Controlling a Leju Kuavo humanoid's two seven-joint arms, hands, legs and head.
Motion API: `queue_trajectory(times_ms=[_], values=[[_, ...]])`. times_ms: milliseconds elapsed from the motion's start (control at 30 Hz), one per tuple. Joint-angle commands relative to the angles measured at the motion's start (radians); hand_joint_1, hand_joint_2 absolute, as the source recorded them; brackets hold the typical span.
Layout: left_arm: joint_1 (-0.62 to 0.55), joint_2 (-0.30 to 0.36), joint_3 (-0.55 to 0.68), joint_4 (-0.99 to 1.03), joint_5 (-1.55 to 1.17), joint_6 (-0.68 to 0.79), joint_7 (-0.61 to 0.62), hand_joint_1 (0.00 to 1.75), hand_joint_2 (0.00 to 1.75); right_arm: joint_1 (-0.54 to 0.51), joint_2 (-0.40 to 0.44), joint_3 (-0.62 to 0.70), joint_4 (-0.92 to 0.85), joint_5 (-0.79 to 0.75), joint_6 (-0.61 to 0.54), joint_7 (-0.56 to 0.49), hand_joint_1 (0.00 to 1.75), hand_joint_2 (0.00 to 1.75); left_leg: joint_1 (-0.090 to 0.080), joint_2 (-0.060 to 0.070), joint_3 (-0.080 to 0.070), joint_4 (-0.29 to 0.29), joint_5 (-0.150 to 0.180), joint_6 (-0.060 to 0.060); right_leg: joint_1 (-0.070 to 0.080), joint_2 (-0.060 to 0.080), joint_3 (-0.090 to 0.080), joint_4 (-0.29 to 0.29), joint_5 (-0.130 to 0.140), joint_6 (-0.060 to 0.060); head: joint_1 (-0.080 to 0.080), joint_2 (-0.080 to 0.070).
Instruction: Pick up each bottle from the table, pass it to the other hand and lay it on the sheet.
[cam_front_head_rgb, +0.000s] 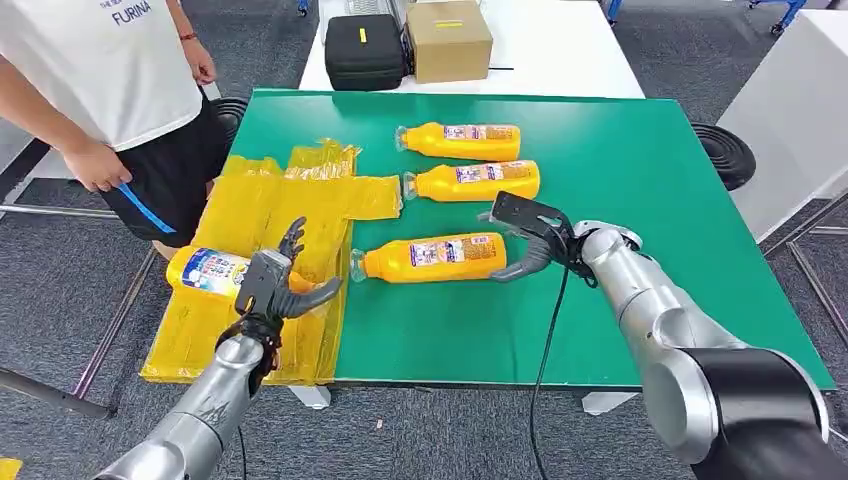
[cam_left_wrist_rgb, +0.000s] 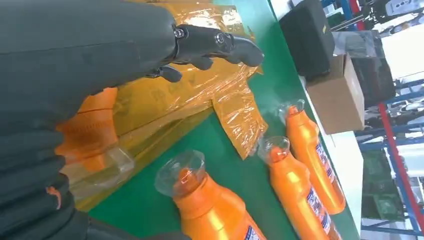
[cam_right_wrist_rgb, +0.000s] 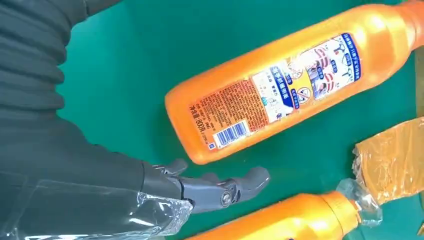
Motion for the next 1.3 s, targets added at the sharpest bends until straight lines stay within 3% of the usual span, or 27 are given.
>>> queue_trajectory(times_ms=[33,100,200,533,1300], values=[[-0.014,0.016,0.027,0.008,-0.007,0.0,0.006,0.0,1.75,-0.06,0.016,0.048,0.05,0.052,-0.06,0.126,0.0,1.75,0.0,0.003,0.003,0.001,-0.002,0.0,0.001,0.001,0.002,0.001,-0.001,-0.003,0.0,0.0],[-0.006,0.011,0.032,-0.001,-0.012,0.006,0.011,0.0,1.75,-0.052,0.041,0.084,0.053,0.106,-0.177,0.227,0.0,1.75,0.0,0.003,0.002,0.0,-0.001,0.0,0.0,0.002,0.001,0.0,-0.001,-0.002,0.0,0.0],[0.002,0.009,0.033,-0.012,-0.017,0.011,0.016,0.0,1.75,-0.042,0.056,0.12,0.052,0.15,-0.247,0.269,0.0,1.75,0.0,0.003,0.001,0.0,-0.001,0.0,0.0,0.002,0.001,0.0,0.0,-0.002,0.0,0.0],[-0.02,0.006,0.031,-0.015,-0.023,-0.001,0.032,0.0,1.75,-0.032,0.065,0.144,0.048,0.193,-0.402,0.266,0.0,1.75,0.001,0.002,0.003,0.0,-0.002,-0.001,0.001,0.0,0.002,0.0,-0.001,-0.003,0.0,0.0],[-0.032,0.005,0.004,-0.009,-0.023,-0.023,0.033,0.0,1.75,-0.003,0.053,0.166,0.06,0.219,-0.365,0.211,0.0,1.75,0.0,0.0,0.001,0.0,-0.001,0.0,0.001,-0.001,0.001,0.0,-0.001,-0.002,0.0,0.0]])
